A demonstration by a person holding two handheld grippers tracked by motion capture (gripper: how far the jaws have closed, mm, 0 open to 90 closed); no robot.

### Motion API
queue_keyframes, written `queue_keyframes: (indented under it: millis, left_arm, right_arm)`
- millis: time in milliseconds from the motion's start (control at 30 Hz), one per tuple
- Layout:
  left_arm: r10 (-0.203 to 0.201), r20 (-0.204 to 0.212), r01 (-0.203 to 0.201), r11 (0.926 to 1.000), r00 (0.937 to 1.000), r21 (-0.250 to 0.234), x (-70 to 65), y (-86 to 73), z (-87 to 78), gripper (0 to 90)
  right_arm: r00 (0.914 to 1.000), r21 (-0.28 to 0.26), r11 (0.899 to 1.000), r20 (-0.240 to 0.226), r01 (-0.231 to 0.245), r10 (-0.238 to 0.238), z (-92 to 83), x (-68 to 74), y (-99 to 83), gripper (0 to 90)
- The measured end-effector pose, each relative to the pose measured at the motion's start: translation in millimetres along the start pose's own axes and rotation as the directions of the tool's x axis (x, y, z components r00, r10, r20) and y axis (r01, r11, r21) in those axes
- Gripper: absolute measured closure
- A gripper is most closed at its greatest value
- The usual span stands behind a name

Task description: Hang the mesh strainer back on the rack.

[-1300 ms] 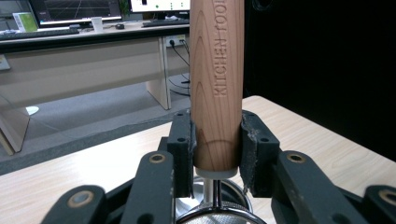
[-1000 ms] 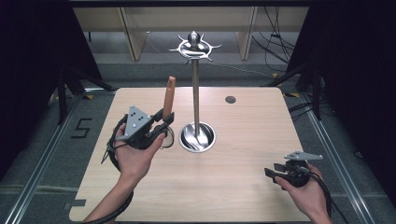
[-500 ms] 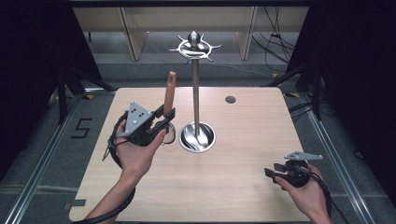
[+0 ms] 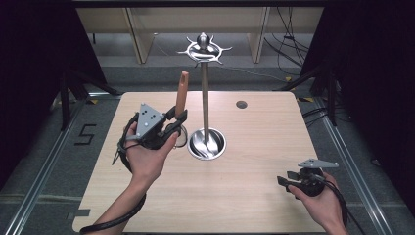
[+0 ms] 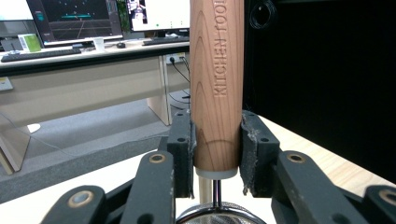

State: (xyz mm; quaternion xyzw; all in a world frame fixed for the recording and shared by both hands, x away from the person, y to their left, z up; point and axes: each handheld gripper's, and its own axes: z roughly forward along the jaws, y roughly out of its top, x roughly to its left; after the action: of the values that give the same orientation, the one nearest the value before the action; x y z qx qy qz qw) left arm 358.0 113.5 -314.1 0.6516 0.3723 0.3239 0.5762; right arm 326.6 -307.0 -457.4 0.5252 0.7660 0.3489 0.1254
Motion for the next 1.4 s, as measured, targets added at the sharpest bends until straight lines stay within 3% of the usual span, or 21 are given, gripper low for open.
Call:
queue_keyframes:
  millis: [33, 133, 167, 367, 433, 533, 567, 600, 633, 667, 800, 833, 867, 967, 1067, 1100, 1167, 1200, 1333, 1400]
  left_arm:
    - [0.021, -0.007, -0.021, 0.9998, 0.9998, -0.006, 0.4, 0.6, 0.4, 68.2]
    - [0.000, -0.003, 0.000, 0.9999, 1.0000, -0.011, -2.3, 0.7, 2.2, 68.2]
    - [0.019, -0.011, -0.020, 0.9996, 0.9997, -0.018, -1.4, 1.5, 2.7, 68.2]
    - [-0.010, -0.016, 0.009, 0.9995, 0.9998, -0.029, -2.8, 2.5, 5.5, 68.2]
    - [0.007, -0.022, -0.008, 0.9994, 0.9997, -0.034, -1.6, 3.1, 6.3, 68.2]
    - [-0.018, -0.017, 0.018, 0.9994, 0.9997, -0.030, -3.1, 2.7, 7.3, 68.2]
    - [-0.002, -0.023, 0.001, 0.9993, 0.9997, -0.037, -2.2, 3.1, 8.1, 68.2]
    - [-0.020, -0.019, 0.020, 0.9993, 0.9996, -0.031, -3.6, 2.5, 9.2, 68.2]
    - [-0.002, -0.022, 0.002, 0.9993, 0.9997, -0.037, -2.8, 3.0, 9.9, 68.2]
    - [-0.018, -0.018, 0.017, 0.9993, 0.9997, -0.032, -4.0, 2.8, 10.3, 68.2]
    - [-0.020, -0.023, 0.019, 0.9989, 0.9995, -0.042, -4.9, 4.8, 12.1, 68.2]
    - [0.002, -0.030, -0.003, 0.9987, 0.9996, -0.051, -3.4, 6.0, 12.7, 68.2]
    - [-0.014, -0.026, 0.013, 0.9988, 0.9996, -0.046, -4.5, 6.4, 13.1, 68.2]
    - [-0.019, -0.031, 0.017, 0.9984, 0.9993, -0.054, -4.5, 9.2, 14.2, 68.2]
    - [-0.012, -0.034, 0.010, 0.9981, 0.9993, -0.061, -5.4, 11.4, 14.6, 68.2]
    - [-0.011, -0.035, 0.009, 0.9981, 0.9993, -0.061, -6.0, 12.1, 14.7, 68.2]
    - [0.012, -0.044, -0.015, 0.9976, 0.9990, -0.068, -5.9, 13.8, 15.8, 68.2]
    - [-0.007, -0.041, 0.004, 0.9979, 0.9991, -0.065, -7.5, 13.7, 16.4, 68.2]
    - [-0.007, -0.045, 0.004, 0.9979, 0.9990, -0.064, -8.4, 13.6, 19.2, 68.2]
    - [-0.004, -0.045, 0.001, 0.9980, 0.9990, -0.063, -8.8, 13.4, 20.3, 68.2]
  right_arm:
    - [1.0000, 0.000, 1.000, 0.000, 0.000, 0.000, 0.0, 0.0, 0.0, 51.6]
    - [1.0000, -0.006, 1.000, -0.004, -0.001, 0.001, 0.1, -0.1, -0.4, 51.6]
    - [1.0000, -0.006, 1.000, 0.000, 0.006, -0.006, -0.2, -0.3, -0.2, 51.6]
    - [1.0000, -0.001, 1.000, -0.001, -0.005, 0.005, -0.1, 0.0, -0.1, 51.6]
    - [1.0000, 0.003, 1.000, 0.003, -0.003, 0.003, -0.2, -0.3, -0.1, 51.6]
    - [1.0000, 0.002, 1.000, 0.004, -0.003, 0.003, -0.3, -0.3, -0.2, 51.6]
    - [1.0000, 0.000, 1.000, 0.004, 0.002, -0.002, -0.2, -0.6, -0.3, 51.6]
    - [1.0000, 0.000, 1.000, 0.003, 0.000, 0.000, -0.1, -0.4, -0.3, 51.6]
    - [1.0000, 0.000, 1.000, 0.003, 0.001, -0.001, 0.0, -0.4, -0.3, 51.6]
    - [1.0000, 0.000, 1.000, 0.002, 0.001, -0.001, 0.0, -0.2, -0.3, 51.6]
    - [1.0000, 0.000, 1.000, 0.002, 0.001, -0.001, 0.2, -0.3, -0.3, 51.6]
    - [1.0000, 0.004, 1.000, 0.004, -0.007, 0.007, 0.2, -0.3, -0.4, 51.6]
    - [0.9985, -0.016, 0.998, 0.012, 0.053, -0.053, 2.5, -4.9, -0.8, 51.6]
    - [1.0000, 0.004, 1.000, 0.005, -0.003, 0.003, 0.4, -1.0, -0.1, 51.6]
    - [1.0000, 0.000, 1.000, 0.004, 0.002, -0.002, 0.8, -1.2, 0.0, 51.6]
    - [0.9988, -0.016, 0.999, 0.013, 0.048, -0.047, 2.2, -4.5, -0.8, 51.6]
    - [0.9989, -0.013, 0.999, 0.011, 0.045, -0.045, 2.0, -4.2, -0.7, 51.6]
    - [0.9987, -0.014, 0.999, 0.011, 0.049, -0.049, 2.1, -4.6, -0.6, 51.6]
    - [0.9990, -0.014, 0.999, 0.011, 0.044, -0.043, 2.0, -4.3, -0.7, 51.6]
    - [1.0000, -0.003, 1.000, 0.004, 0.004, -0.004, 0.9, -1.7, -0.2, 51.6]
